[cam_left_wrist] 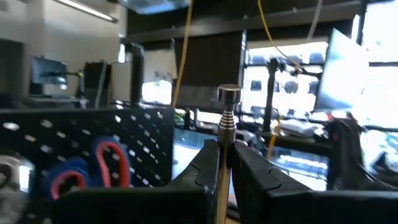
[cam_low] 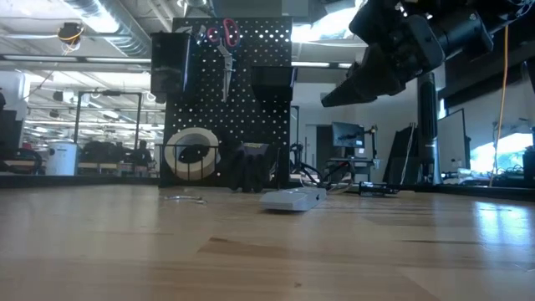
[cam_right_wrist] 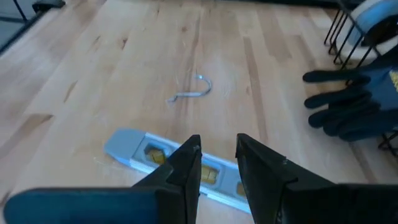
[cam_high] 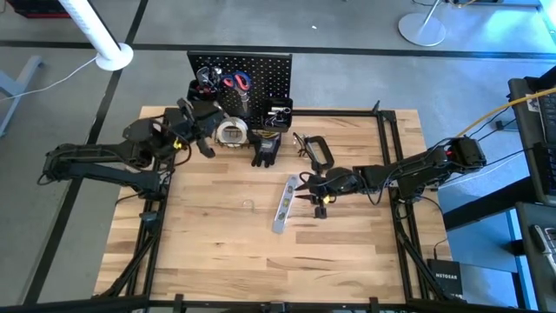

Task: Hang tools onto peg board
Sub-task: Put the telescopic magnetic pen into the left black bin on the pegboard

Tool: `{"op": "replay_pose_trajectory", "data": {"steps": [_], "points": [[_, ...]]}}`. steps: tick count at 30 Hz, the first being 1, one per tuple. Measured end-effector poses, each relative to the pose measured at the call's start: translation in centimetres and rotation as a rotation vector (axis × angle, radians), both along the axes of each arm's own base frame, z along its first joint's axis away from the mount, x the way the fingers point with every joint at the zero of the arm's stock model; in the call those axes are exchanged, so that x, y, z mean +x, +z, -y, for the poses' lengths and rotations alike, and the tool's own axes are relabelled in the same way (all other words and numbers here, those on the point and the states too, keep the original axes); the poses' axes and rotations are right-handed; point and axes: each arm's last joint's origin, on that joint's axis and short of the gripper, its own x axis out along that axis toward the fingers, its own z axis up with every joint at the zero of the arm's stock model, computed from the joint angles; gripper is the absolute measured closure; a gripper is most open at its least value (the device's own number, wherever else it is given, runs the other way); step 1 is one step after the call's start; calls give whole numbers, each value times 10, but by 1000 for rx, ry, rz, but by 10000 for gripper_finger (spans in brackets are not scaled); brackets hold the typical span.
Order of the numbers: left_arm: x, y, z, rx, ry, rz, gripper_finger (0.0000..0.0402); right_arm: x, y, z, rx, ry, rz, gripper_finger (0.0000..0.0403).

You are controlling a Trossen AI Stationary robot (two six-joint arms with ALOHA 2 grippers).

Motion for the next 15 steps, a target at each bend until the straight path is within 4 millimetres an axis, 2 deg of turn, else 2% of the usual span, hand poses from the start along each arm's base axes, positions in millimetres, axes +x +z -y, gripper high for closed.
{"op": "replay_pose_trajectory", "data": {"steps": [3,9,15], "points": [[-3,2,-7,9,68,15,384,-1,-3,0,15,-10,-30,297],[-11,3,-21,5,321,-14,384,-2,-5,0,37,-24,-57,297],[-16,7,-23,22,452,-13,384,-3,-6,0,49,-3,-66,297]]}}
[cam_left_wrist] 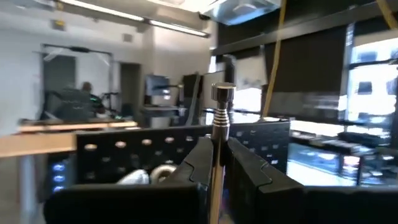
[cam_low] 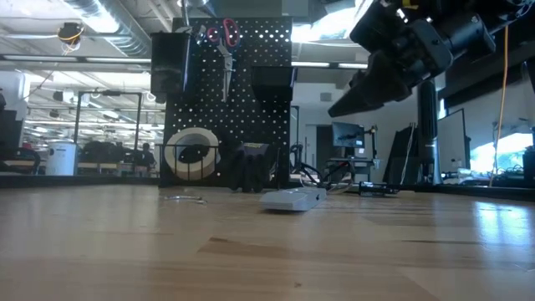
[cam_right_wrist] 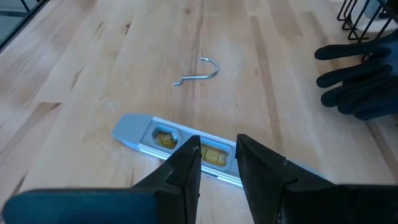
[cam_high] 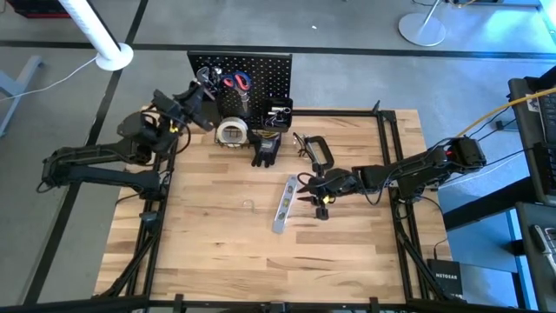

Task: Hang tools onto peg board
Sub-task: Put the telescopic magnetic pen into the left black bin on the pegboard

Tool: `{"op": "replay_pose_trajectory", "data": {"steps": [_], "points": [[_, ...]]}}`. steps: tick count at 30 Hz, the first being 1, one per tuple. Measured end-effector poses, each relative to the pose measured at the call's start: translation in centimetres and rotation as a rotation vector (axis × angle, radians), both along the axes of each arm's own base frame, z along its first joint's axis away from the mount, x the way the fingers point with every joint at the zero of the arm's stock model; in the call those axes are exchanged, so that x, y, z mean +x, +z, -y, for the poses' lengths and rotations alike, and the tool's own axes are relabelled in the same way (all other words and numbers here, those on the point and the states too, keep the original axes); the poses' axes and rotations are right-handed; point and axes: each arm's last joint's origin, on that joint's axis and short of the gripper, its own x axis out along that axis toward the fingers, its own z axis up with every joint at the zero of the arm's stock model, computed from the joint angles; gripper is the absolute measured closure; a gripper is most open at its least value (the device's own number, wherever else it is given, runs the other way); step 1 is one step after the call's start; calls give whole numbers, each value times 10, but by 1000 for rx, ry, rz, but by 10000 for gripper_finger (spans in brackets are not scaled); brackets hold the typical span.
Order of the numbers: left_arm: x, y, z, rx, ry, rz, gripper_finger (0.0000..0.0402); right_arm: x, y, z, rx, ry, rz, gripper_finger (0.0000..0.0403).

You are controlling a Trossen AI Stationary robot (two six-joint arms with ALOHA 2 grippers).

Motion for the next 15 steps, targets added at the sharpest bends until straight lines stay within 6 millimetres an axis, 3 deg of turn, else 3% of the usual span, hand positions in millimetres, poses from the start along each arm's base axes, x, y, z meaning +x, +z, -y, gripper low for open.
{"op": "replay_pose_trajectory", "data": {"steps": [10,15], "points": [[2,-19,-11,-95,79,-155,384,-1,-2,0,6,16,-19,297],[1,-25,-16,-151,95,-151,384,-1,-2,0,6,17,-19,297]]}}
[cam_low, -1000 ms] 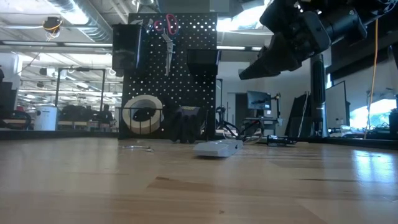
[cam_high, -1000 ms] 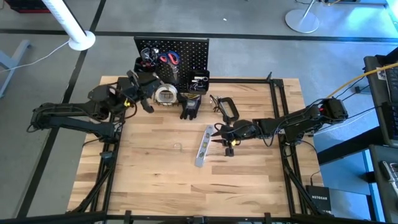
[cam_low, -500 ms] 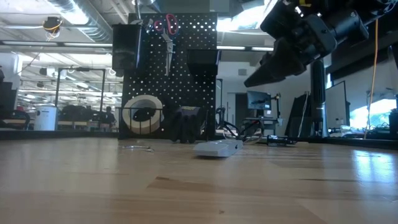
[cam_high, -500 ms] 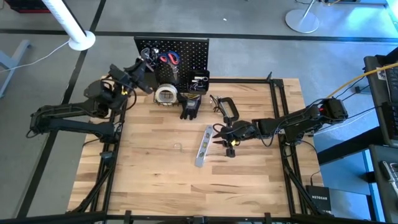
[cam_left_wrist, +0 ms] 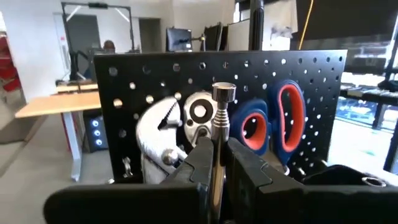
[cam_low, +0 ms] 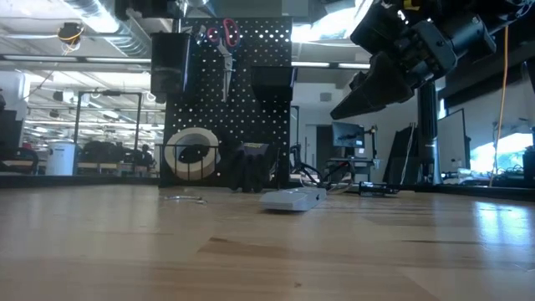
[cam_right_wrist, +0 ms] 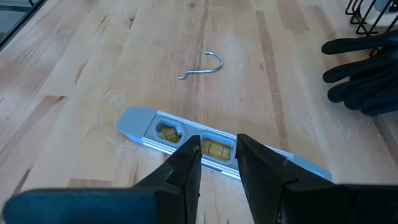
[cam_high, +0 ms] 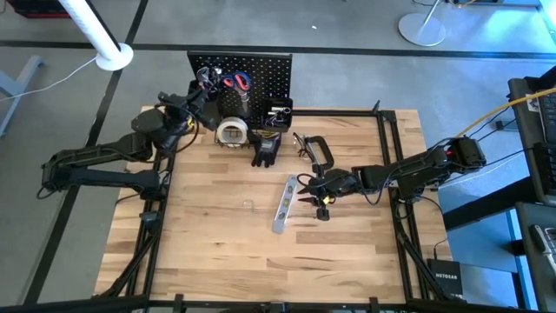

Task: Hang tools onto peg board
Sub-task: Put the telescopic magnetic pen into the left black bin on the pegboard, then put the hanger hook into the right black bin on the pegboard

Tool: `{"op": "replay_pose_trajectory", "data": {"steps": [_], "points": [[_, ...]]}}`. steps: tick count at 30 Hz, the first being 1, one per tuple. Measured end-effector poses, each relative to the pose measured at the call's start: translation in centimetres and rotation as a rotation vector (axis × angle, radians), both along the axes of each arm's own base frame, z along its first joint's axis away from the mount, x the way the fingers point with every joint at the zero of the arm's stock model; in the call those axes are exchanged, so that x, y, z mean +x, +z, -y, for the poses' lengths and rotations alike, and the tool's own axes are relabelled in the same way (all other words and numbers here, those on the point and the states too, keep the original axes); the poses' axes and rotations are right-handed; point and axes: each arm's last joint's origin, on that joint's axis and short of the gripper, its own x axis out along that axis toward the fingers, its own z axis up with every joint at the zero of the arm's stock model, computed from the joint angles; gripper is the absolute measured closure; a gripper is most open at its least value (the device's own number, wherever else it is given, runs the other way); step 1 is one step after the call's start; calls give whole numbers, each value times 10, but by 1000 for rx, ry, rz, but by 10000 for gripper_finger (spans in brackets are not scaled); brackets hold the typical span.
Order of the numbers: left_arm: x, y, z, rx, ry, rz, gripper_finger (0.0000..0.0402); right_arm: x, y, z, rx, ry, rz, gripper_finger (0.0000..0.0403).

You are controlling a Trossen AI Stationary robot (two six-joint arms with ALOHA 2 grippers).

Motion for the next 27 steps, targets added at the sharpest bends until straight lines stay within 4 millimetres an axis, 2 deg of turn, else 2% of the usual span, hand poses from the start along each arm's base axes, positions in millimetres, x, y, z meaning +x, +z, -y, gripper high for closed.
{"op": "replay_pose_trajectory", "data": {"steps": [5,11,16,20,22,27], "points": [[0,-4,-1,-28,-4,-8,376,0,0,0,0,0,0,297],[0,-4,4,-34,-28,-17,300,0,0,0,0,0,0,297],[-4,16,16,-37,-92,-85,242,0,0,0,-1,1,-2,297],[-4,25,29,-76,-221,-140,224,0,0,0,-1,1,-3,297],[-2,19,37,-118,-324,-192,223,0,0,0,-1,1,-3,297],[13,-8,59,-312,-545,-324,222,0,0,0,-2,1,-3,297]]}}
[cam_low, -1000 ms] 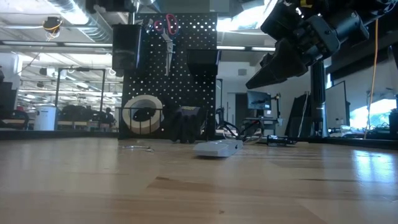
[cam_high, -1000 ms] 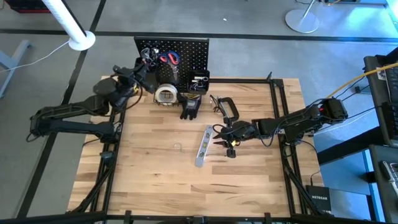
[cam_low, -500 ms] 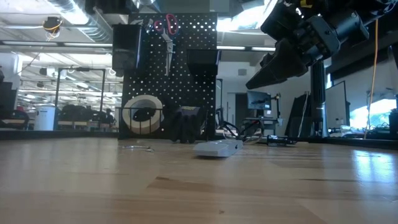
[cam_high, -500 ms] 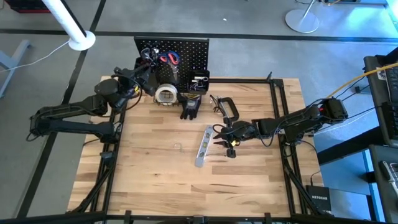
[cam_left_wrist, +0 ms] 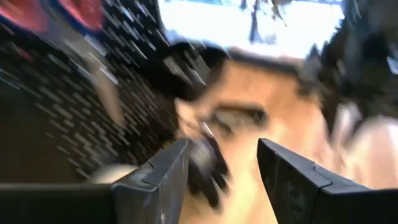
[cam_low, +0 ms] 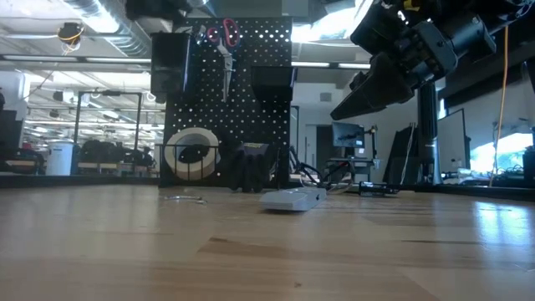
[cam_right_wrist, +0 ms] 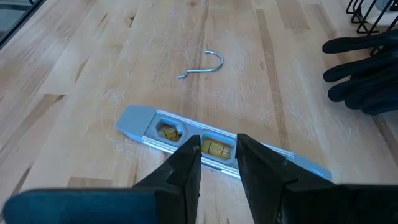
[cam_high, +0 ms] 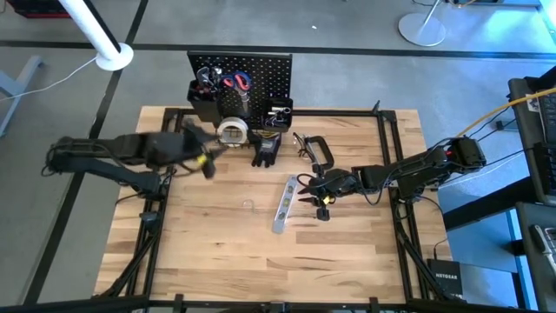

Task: Hang tools onto peg board
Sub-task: Put the hanger hook into the right black bin on the pegboard

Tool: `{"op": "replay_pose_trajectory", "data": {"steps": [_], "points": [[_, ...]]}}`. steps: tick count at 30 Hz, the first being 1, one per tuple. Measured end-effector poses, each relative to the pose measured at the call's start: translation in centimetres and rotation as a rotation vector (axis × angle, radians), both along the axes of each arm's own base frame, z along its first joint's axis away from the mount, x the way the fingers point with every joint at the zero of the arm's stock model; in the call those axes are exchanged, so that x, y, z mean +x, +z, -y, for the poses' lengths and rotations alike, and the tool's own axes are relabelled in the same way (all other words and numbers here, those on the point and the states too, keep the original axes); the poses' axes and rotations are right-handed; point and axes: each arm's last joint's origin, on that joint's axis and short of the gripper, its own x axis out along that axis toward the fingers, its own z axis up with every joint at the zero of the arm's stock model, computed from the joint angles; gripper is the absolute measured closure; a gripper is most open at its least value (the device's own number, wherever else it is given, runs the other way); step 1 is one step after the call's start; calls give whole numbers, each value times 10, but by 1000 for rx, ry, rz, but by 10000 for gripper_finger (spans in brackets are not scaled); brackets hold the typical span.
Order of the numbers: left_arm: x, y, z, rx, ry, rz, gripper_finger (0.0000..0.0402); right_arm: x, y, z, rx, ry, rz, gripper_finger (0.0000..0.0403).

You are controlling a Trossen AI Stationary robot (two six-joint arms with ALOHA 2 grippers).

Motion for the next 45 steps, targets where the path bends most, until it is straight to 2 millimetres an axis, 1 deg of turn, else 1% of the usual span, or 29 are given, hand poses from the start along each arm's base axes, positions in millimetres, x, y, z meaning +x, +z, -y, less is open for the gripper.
{"op": "replay_pose_trajectory", "data": {"steps": [4,8,10,15,19,22,30,40,42,45], "points": [[23,-25,18,-99,-48,-128,222,0,0,0,-4,2,0,297],[47,-48,31,-147,-47,-210,221,0,0,0,-68,38,5,297],[57,-59,36,-178,-26,-240,221,1,2,1,-100,35,13,297],[82,-83,43,-236,10,-259,221,7,13,0,-106,25,53,297],[101,-98,48,-265,-47,-281,221,13,23,0,-102,22,90,297],[110,-108,51,-269,-65,-289,221,14,26,0,-121,33,106,297],[128,-130,54,-274,-56,-305,221,18,36,-1,-196,70,218,297],[148,-158,65,-239,-105,-318,221,18,35,-3,-166,146,216,297],[152,-162,66,-238,-109,-331,221,18,35,-4,-157,163,218,297],[162,-164,68,-238,-141,-343,221,17,35,-5,-145,182,210,297]]}}
